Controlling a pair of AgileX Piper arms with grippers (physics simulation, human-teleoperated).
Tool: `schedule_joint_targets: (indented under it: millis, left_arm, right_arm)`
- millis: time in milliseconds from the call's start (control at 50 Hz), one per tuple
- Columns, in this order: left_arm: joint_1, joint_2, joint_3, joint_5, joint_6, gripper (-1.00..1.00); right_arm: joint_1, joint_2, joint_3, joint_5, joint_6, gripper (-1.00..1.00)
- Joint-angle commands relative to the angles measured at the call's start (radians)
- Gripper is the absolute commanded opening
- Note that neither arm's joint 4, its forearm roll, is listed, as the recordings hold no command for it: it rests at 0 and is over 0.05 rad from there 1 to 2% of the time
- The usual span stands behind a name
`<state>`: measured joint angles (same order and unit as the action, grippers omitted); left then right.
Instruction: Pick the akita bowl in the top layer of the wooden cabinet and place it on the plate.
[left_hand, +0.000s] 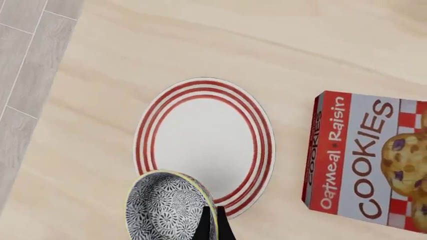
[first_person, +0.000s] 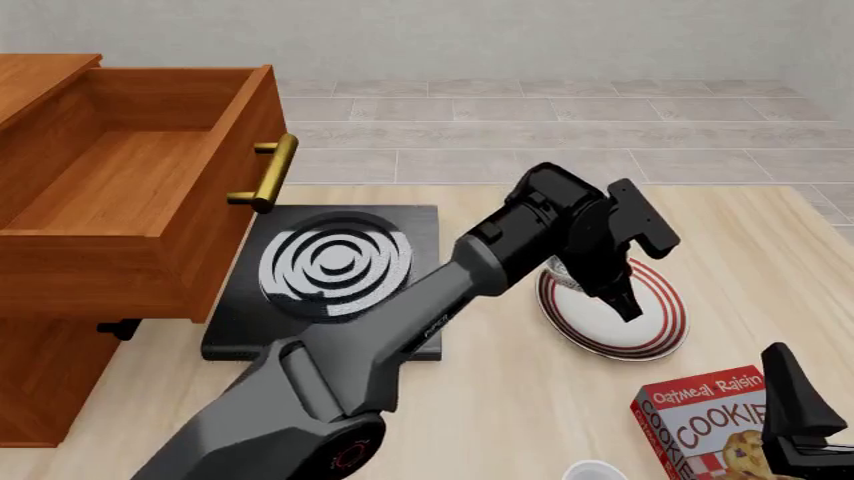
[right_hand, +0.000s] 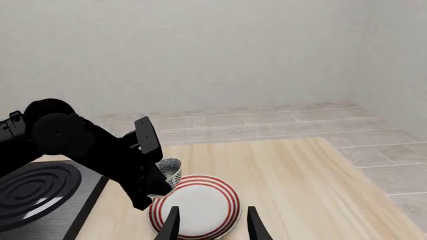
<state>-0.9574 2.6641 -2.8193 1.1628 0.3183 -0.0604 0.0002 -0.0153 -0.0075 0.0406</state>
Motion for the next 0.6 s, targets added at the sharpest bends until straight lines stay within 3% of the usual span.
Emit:
schedule_joint_targets:
  millis: [20,600]
  left_arm:
    - [-0.020,0.007,-0.009,-0.020,-0.026,-1.00]
    - [-0.055,0.021,-0.009,-0.081,-0.148,-1.00]
  right_arm:
    - [-0.002,0.000,-0.001,0.002,0.004,1.00]
    - [-0.001,0.000,0.000,0.003,0.008,1.00]
